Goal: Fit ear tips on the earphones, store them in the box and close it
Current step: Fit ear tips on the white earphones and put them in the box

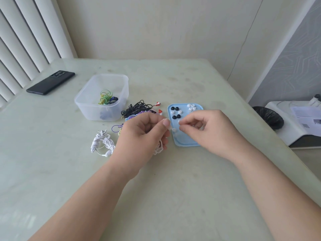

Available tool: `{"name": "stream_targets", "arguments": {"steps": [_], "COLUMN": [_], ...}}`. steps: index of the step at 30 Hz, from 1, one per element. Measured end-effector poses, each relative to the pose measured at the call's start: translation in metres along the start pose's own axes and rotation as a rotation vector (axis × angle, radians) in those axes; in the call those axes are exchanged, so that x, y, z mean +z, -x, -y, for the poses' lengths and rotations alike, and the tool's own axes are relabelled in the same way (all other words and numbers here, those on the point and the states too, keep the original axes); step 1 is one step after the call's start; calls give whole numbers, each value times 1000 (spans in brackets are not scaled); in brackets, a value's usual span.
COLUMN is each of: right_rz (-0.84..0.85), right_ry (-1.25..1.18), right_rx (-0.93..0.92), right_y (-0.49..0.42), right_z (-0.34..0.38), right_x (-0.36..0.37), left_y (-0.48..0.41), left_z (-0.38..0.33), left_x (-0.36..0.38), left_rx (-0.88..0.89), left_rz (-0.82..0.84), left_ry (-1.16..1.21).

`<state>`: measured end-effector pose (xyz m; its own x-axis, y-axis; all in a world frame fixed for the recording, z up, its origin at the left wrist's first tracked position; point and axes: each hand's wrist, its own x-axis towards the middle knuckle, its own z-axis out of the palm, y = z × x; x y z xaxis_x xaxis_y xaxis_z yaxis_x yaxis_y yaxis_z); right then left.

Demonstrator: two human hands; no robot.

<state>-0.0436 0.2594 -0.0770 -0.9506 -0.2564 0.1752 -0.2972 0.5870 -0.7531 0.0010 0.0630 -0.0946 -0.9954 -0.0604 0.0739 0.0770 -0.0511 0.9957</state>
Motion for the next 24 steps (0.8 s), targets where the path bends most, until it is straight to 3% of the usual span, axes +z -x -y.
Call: {"name": "stream_targets", "arguments": {"steps": [3,8,14,24], "right_rz": [-6,18,59,144], "right_ry": [-466,-822,-1022,-1092], "right_rx": [58,196,271,275], "right_y": [3,2,3,5], "right_z": [13,16,21,22], "right_x": [6,9,10,14], "left_y": [-1,-2,-2,0], "left_z": [-1,-1,-1,-3], "left_x": [-1,-4,-2,-1], "left_rx": [-7,-19,-24,31], "left_rz": [6,34,23,-13], "left_ry": [41,79,106,99]}}
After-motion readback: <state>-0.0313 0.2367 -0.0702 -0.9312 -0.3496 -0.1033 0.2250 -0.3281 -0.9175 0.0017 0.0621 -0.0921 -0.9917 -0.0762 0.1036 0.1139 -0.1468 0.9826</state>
